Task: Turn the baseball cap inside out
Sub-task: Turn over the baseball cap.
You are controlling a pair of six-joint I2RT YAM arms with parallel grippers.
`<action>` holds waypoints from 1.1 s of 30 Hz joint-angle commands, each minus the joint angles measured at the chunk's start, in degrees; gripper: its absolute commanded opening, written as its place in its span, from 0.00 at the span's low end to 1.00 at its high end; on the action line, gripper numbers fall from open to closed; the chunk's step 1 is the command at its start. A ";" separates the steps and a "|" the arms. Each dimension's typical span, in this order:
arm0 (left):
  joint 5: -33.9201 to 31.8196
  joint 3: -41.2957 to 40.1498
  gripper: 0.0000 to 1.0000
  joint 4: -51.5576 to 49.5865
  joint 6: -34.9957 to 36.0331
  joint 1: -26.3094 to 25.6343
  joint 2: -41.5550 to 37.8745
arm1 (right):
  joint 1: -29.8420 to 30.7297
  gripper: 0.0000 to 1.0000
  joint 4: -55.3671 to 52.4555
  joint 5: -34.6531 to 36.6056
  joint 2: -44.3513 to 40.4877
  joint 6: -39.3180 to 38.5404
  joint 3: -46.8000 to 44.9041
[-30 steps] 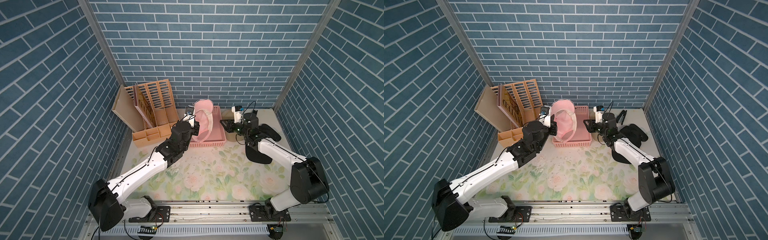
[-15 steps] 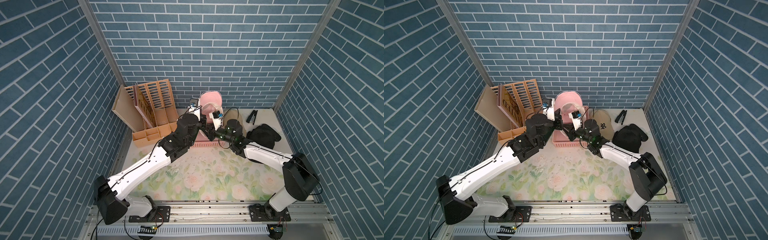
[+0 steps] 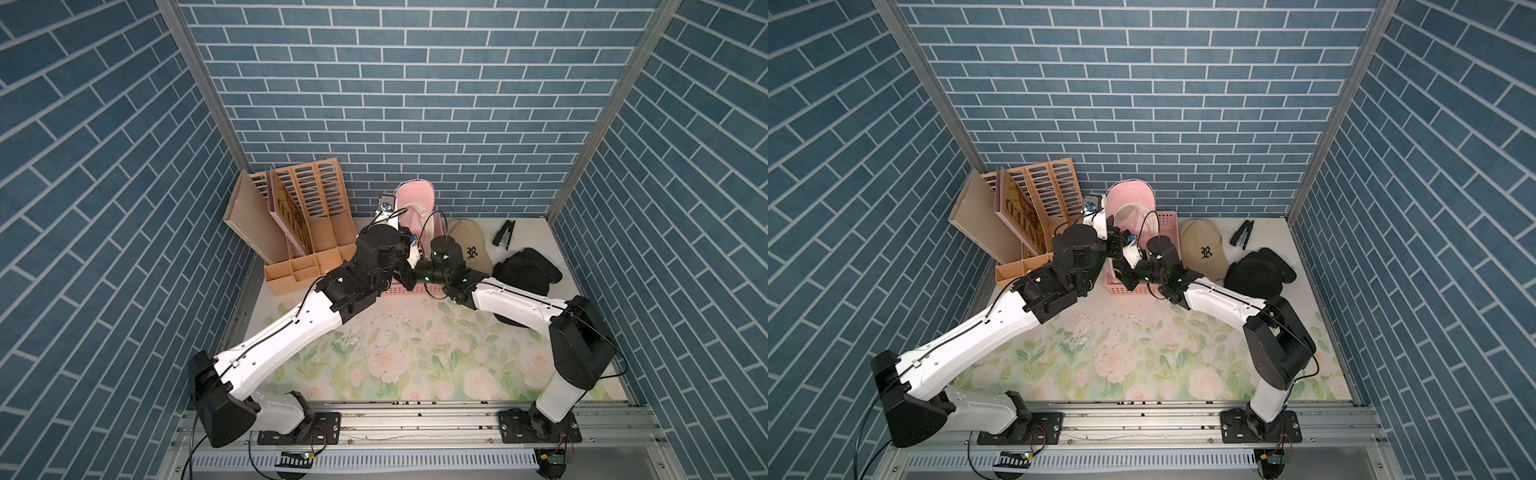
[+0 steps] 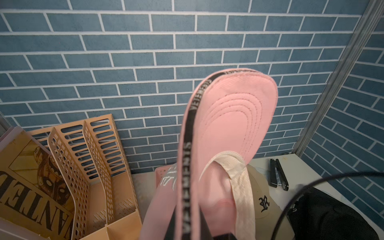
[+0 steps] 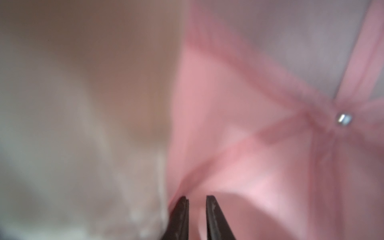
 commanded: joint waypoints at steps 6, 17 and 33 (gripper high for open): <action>2.34 1.01 0.00 -1.35 -0.59 -0.09 -1.62 | -0.14 0.16 8.73 15.47 -12.88 0.28 -5.33; 5.62 0.00 0.00 -1.40 -4.57 -0.10 -3.40 | -0.88 0.07 16.23 37.11 -3.38 6.21 1.41; -0.94 1.07 0.00 -0.98 -1.37 0.44 -3.48 | -4.90 0.08 16.60 31.03 -0.08 14.75 -1.77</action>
